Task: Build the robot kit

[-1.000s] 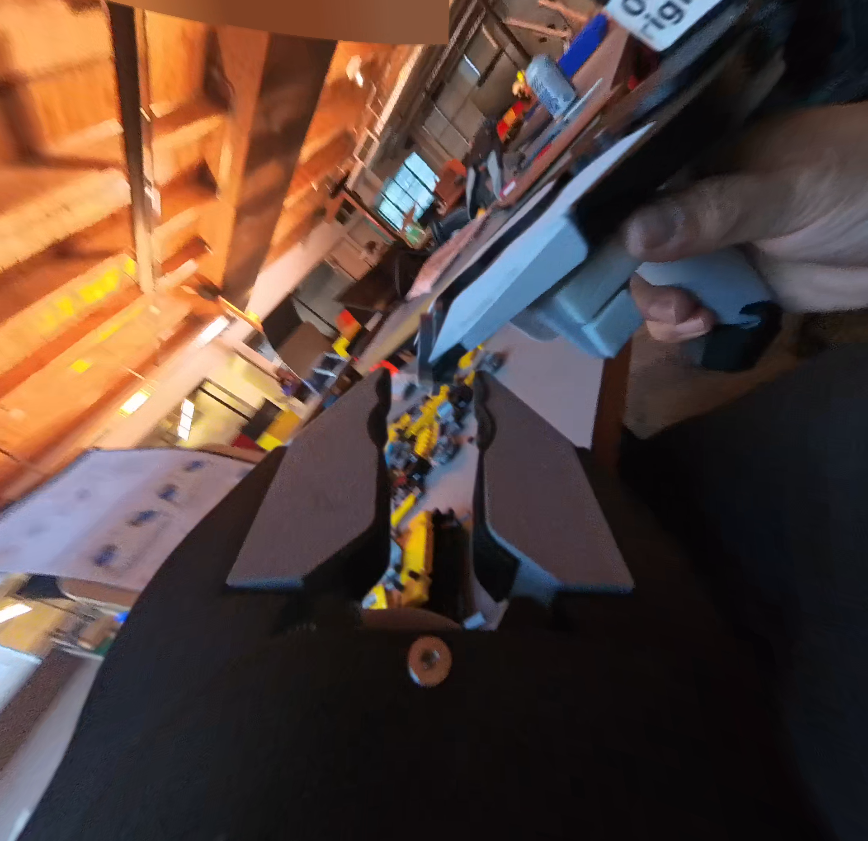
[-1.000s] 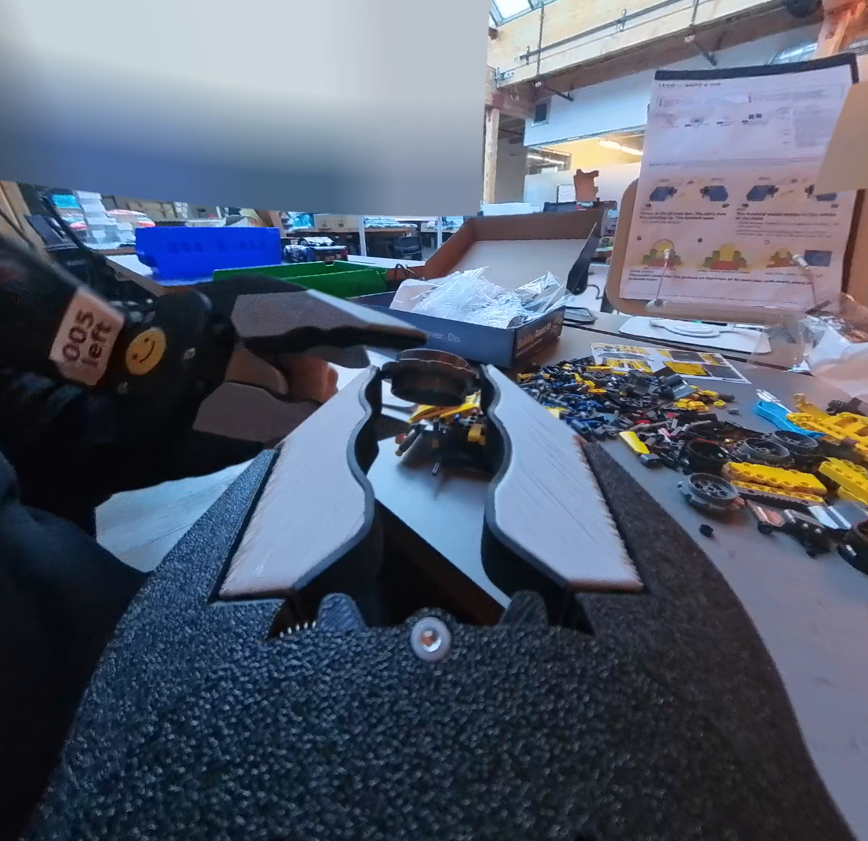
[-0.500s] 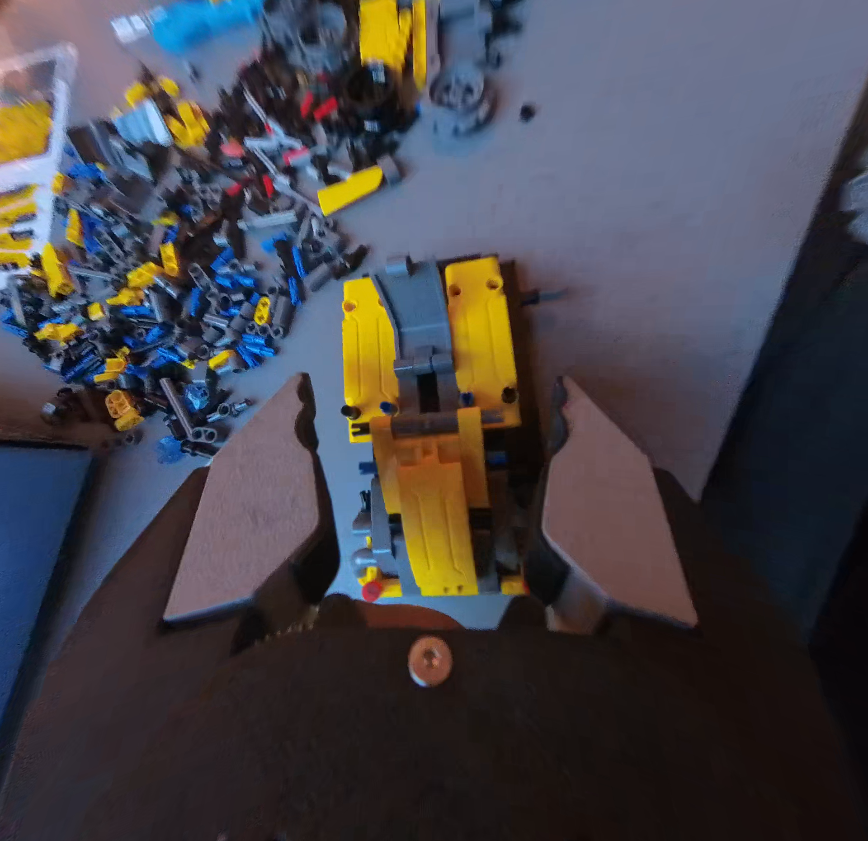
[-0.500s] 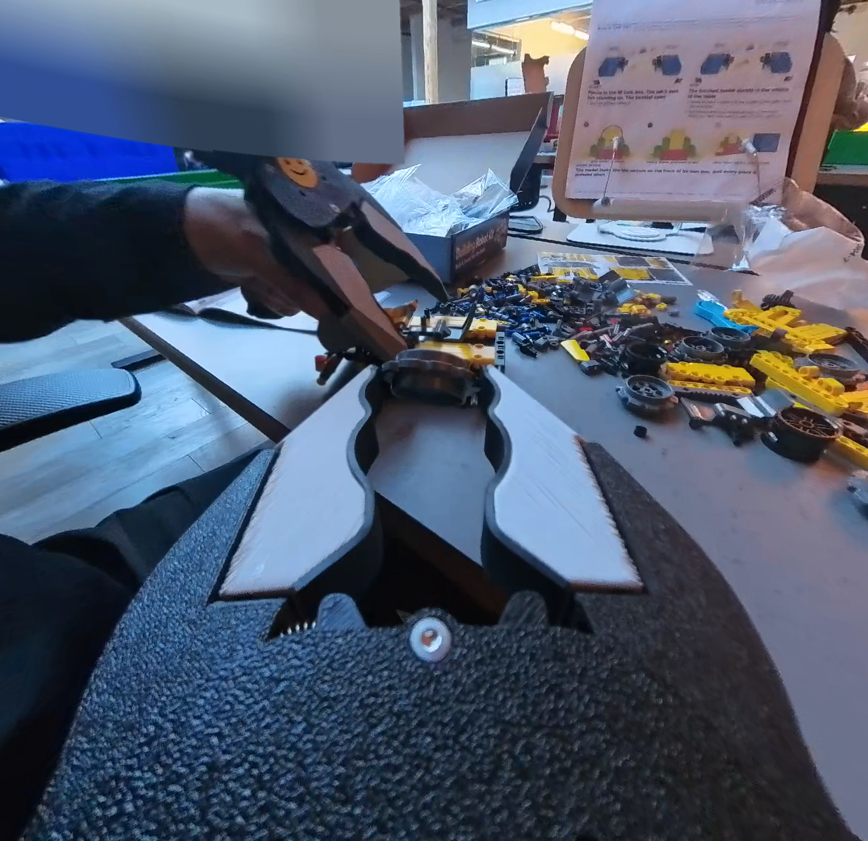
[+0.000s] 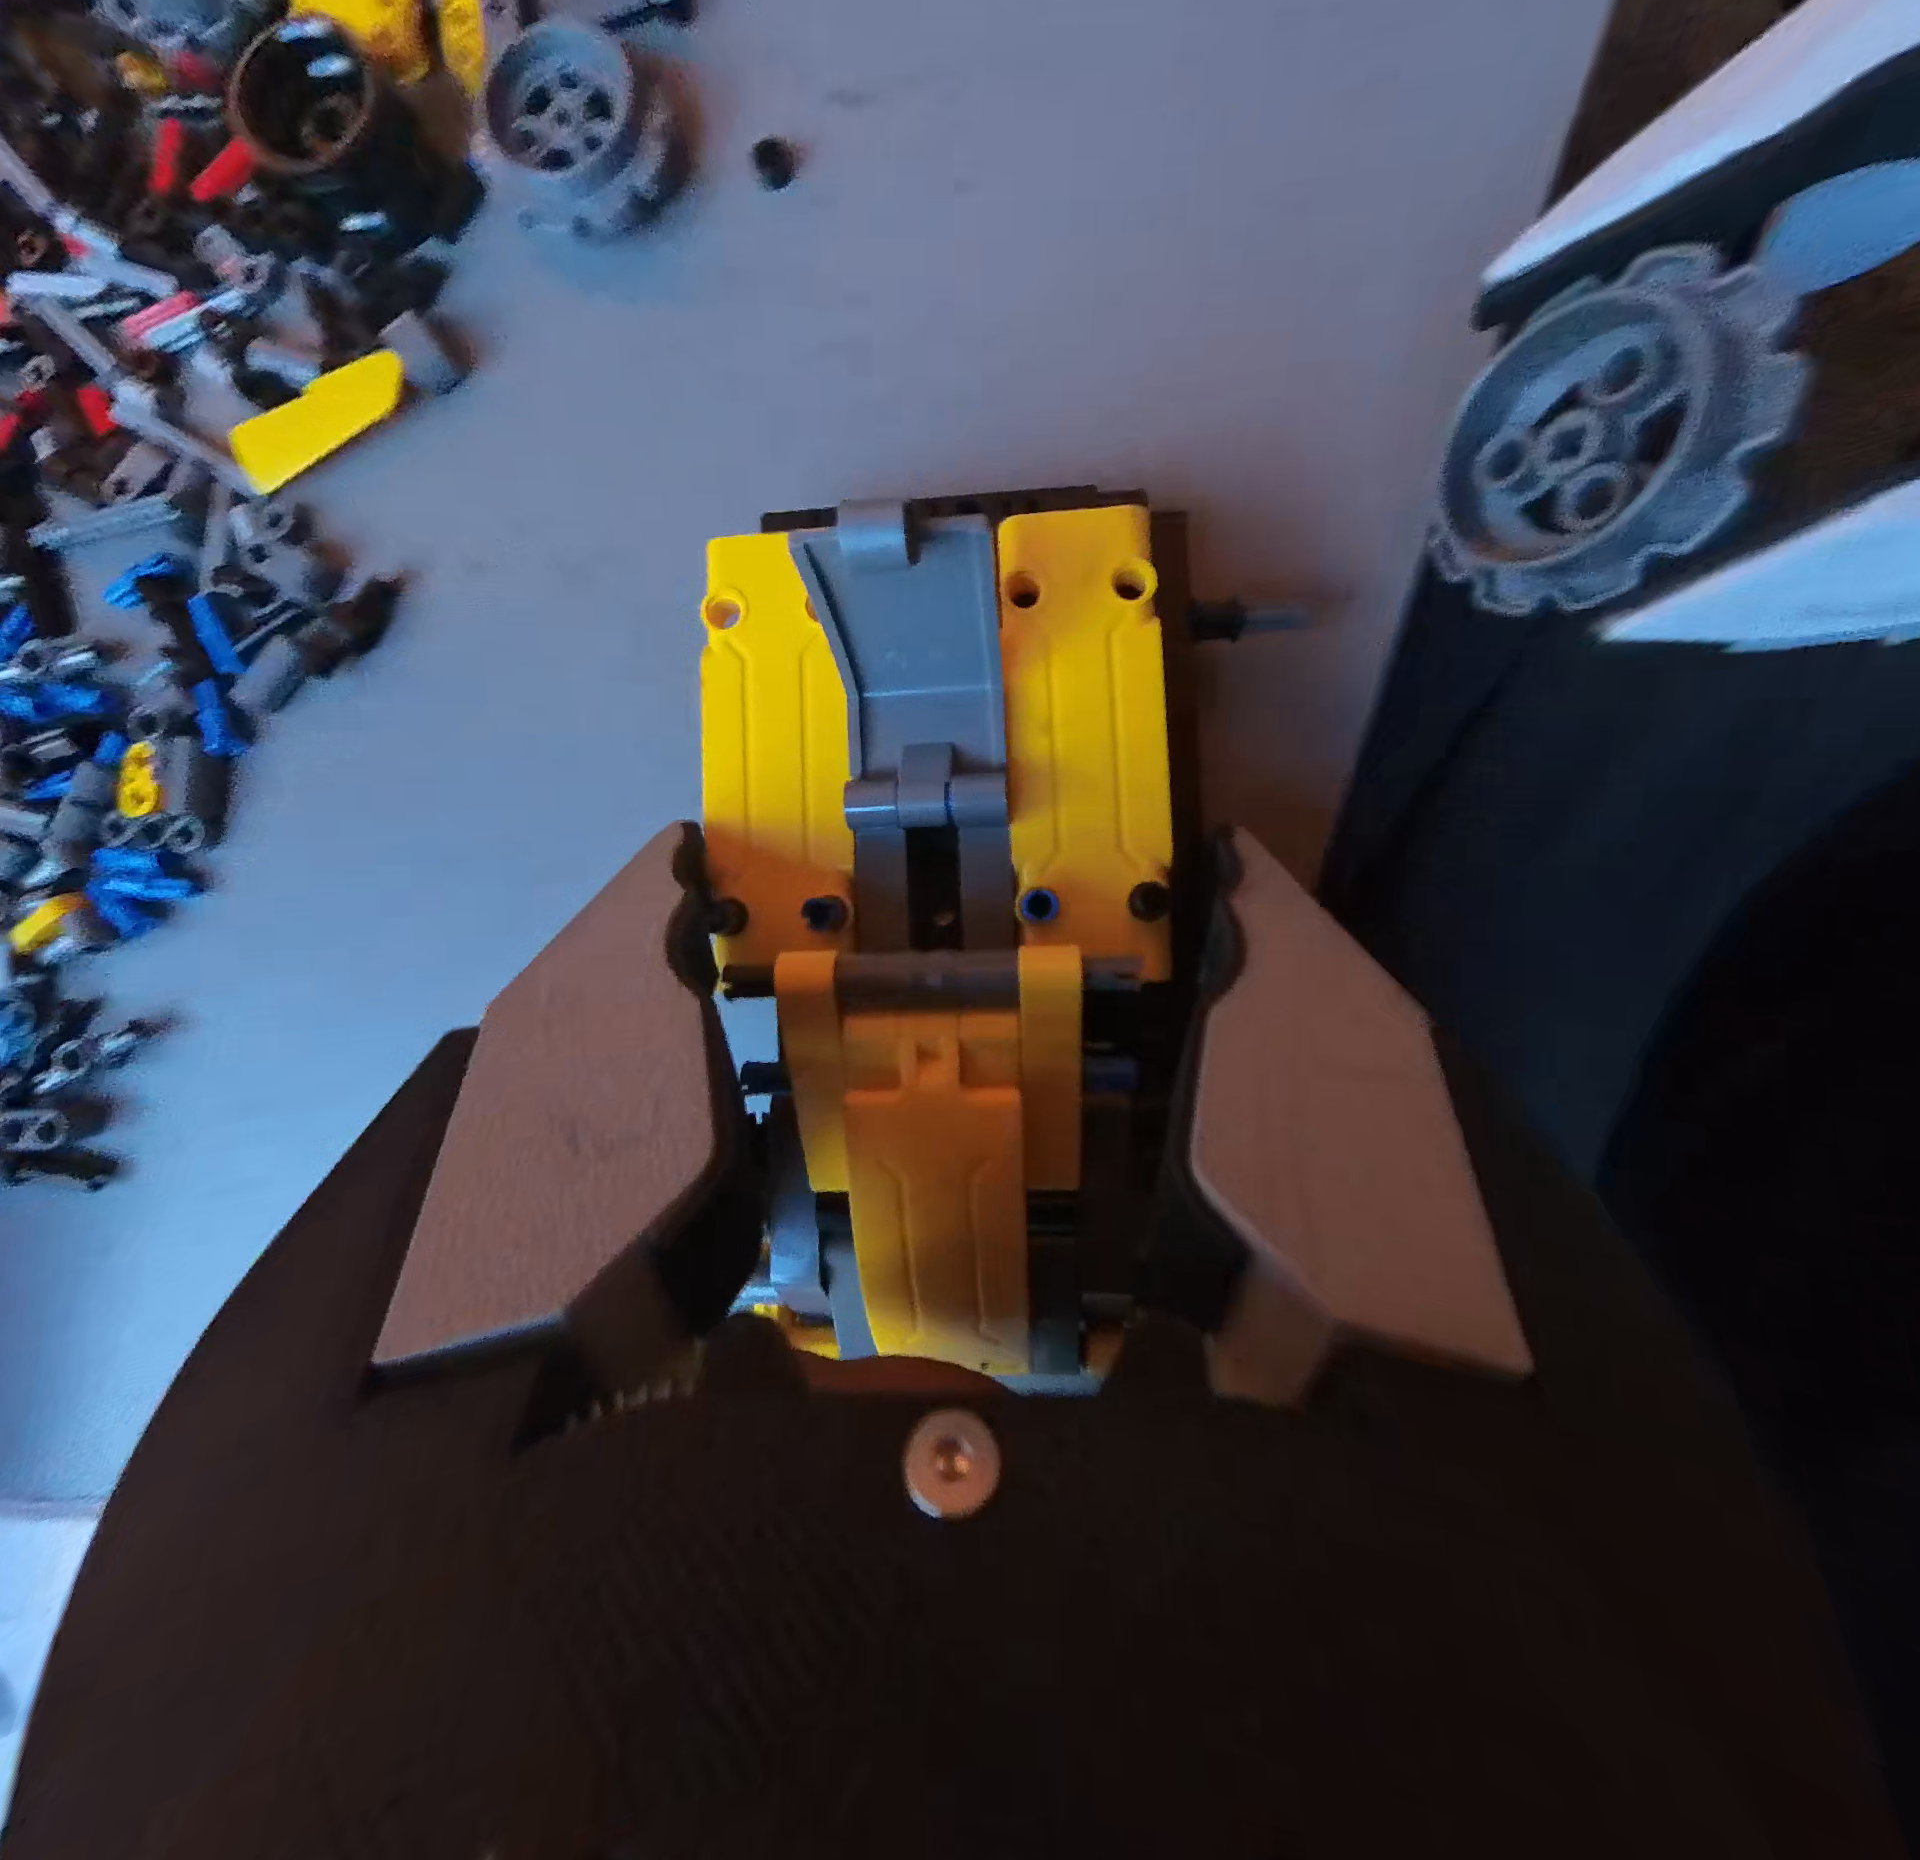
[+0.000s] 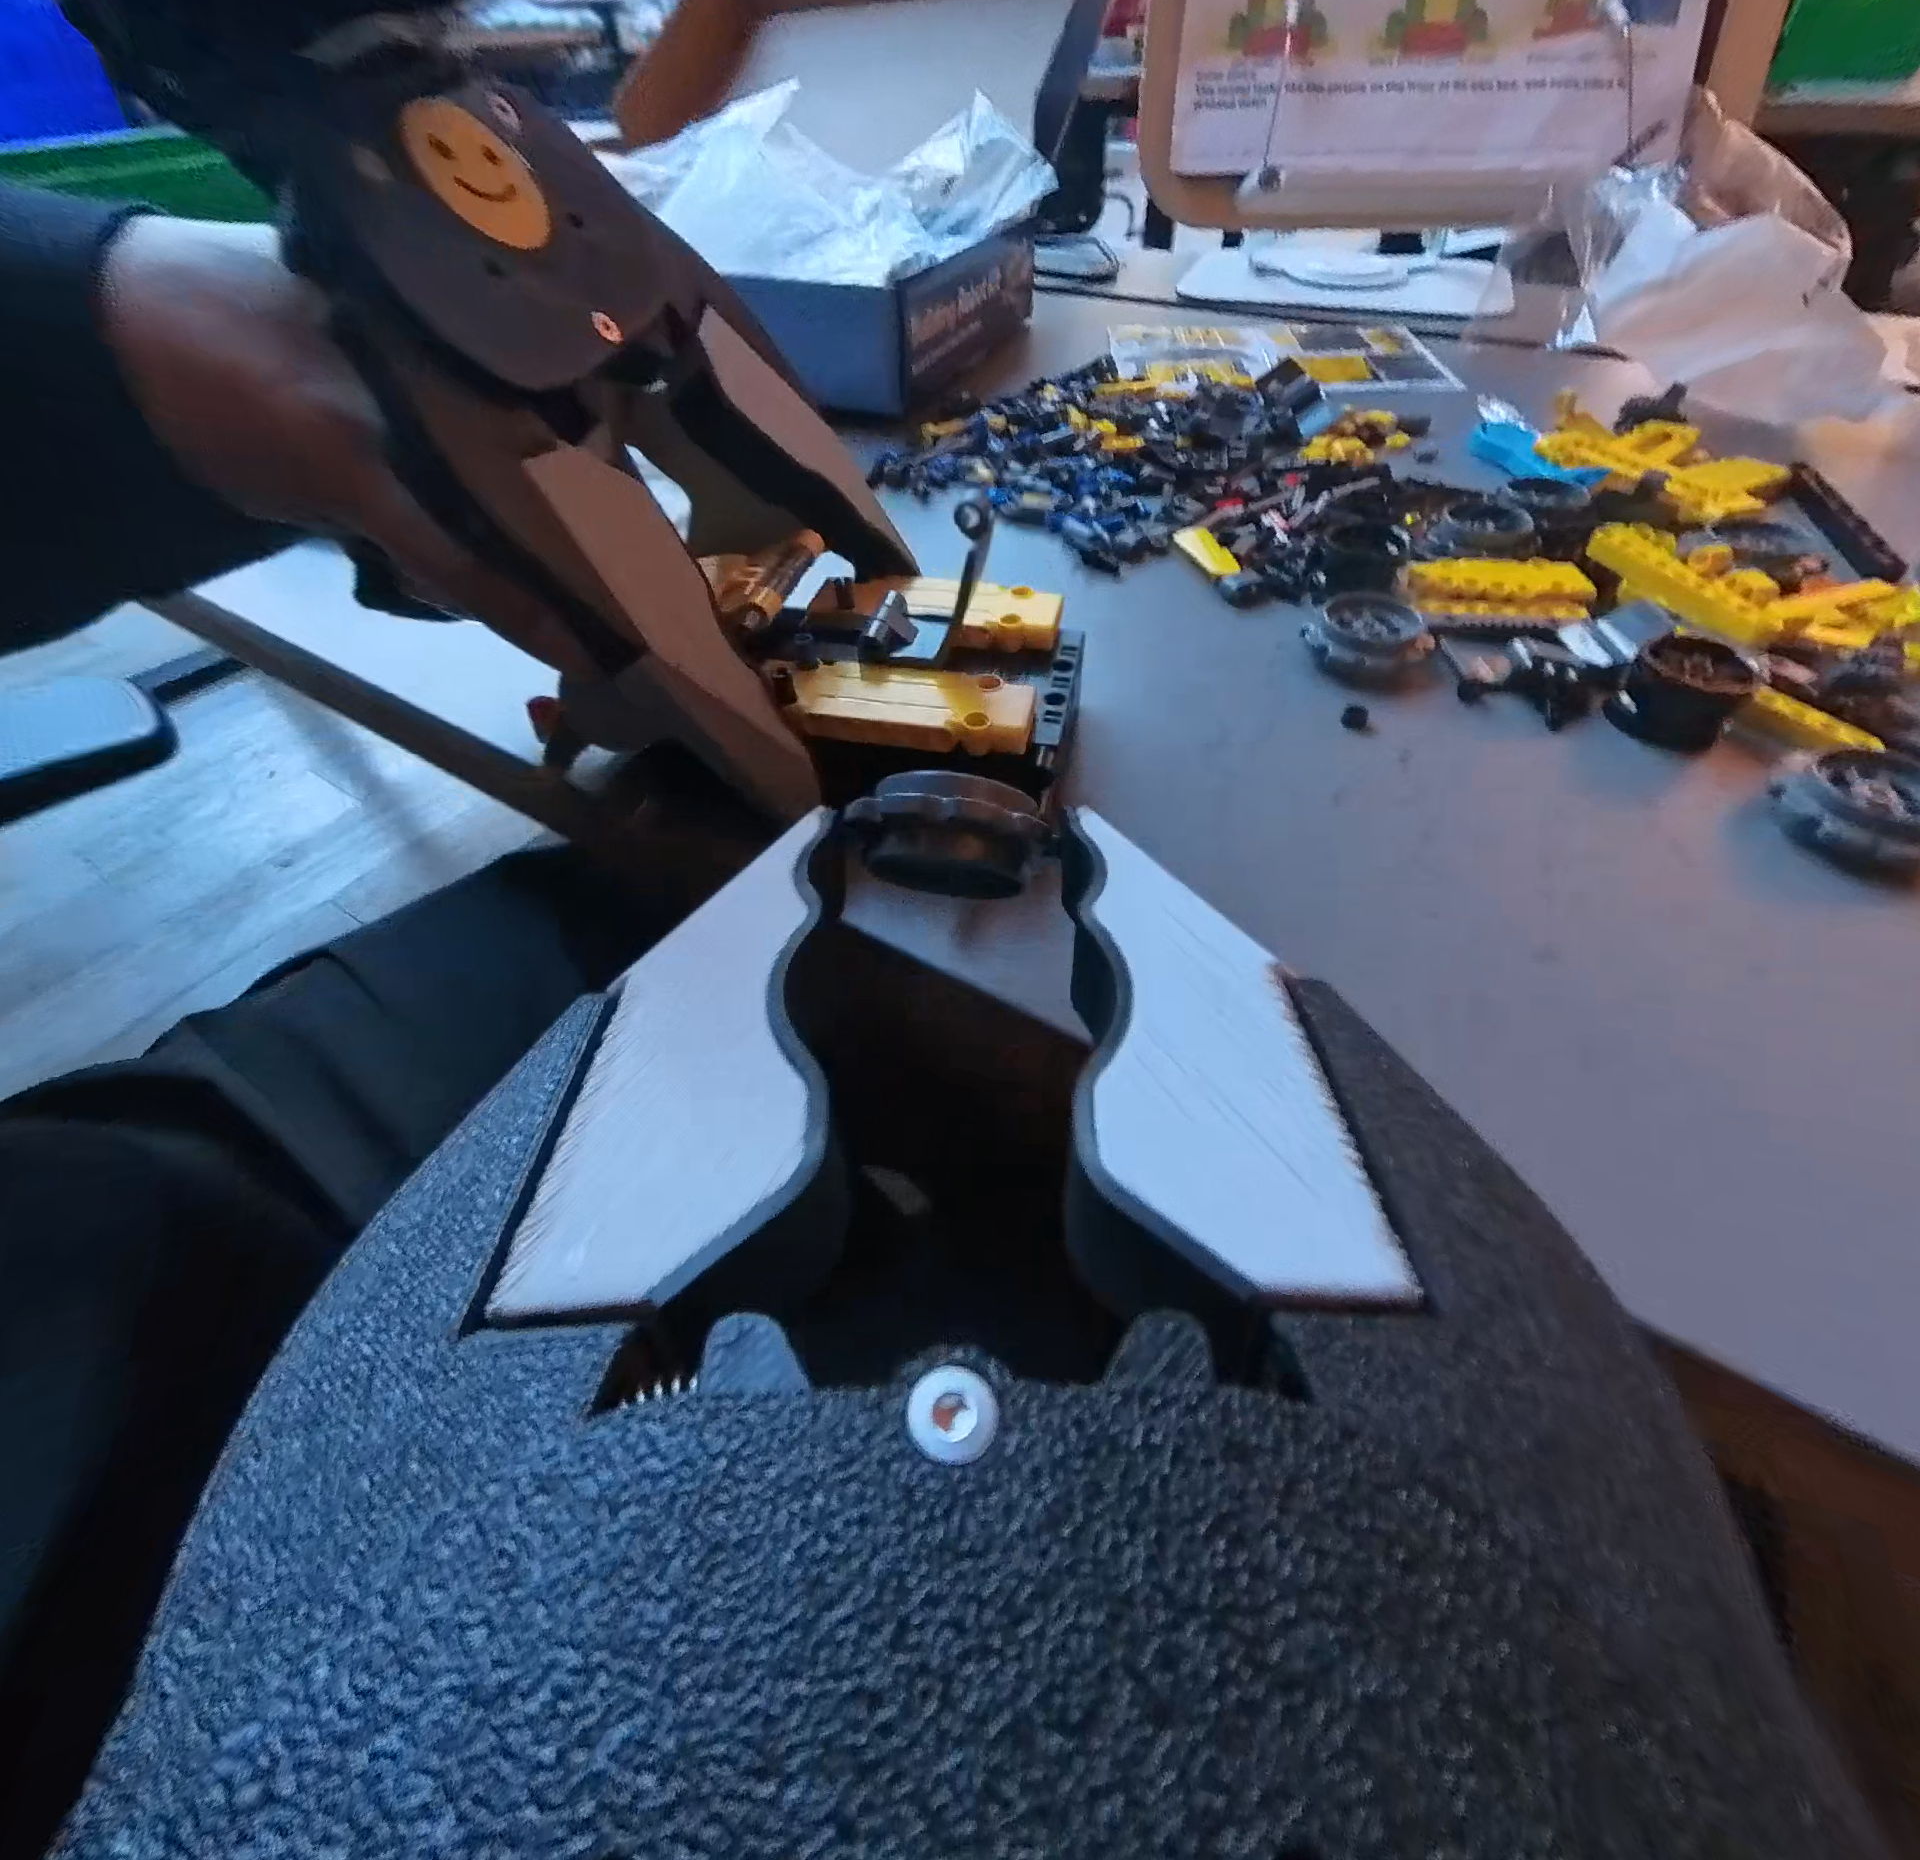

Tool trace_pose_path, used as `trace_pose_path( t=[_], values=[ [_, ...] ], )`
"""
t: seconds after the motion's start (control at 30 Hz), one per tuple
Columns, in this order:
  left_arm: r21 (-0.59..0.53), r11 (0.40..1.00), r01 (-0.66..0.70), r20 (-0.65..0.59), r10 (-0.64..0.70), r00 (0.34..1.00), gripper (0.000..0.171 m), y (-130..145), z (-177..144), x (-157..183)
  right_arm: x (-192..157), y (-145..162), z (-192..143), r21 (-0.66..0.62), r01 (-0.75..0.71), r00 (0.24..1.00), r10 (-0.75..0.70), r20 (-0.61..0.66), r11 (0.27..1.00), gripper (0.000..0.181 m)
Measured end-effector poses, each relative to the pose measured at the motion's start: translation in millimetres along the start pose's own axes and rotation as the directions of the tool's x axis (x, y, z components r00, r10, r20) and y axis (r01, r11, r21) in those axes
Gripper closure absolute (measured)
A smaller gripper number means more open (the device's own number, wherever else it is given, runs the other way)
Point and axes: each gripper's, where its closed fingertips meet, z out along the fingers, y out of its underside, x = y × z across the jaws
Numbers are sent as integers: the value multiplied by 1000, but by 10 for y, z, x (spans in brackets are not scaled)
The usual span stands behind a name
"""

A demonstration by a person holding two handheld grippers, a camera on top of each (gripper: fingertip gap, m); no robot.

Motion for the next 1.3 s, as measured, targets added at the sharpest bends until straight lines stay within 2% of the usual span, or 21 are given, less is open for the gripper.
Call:
trace_pose_path(
  t=[0.17,0.33,0.53,0.8,1.3],
  values=[
    [53,998,-31,-28,33,999,79,-160,66,274,65,293,-243,-62,-52,993,45,-108,997,139],
    [117,992,-53,-68,61,996,80,-275,108,364,98,391,-263,-81,-72,987,59,-147,994,140],
    [164,982,-93,-88,108,990,80,-329,125,404,79,368,-250,-64,-45,982,33,-186,997,140],
    [201,975,-94,-80,111,991,80,-371,144,400,110,393,-187,-60,-92,980,79,-185,994,139],
    [213,973,-92,-74,110,991,80,-409,168,396,144,376,-181,-68,-128,980,115,-162,990,139]
  ],
)
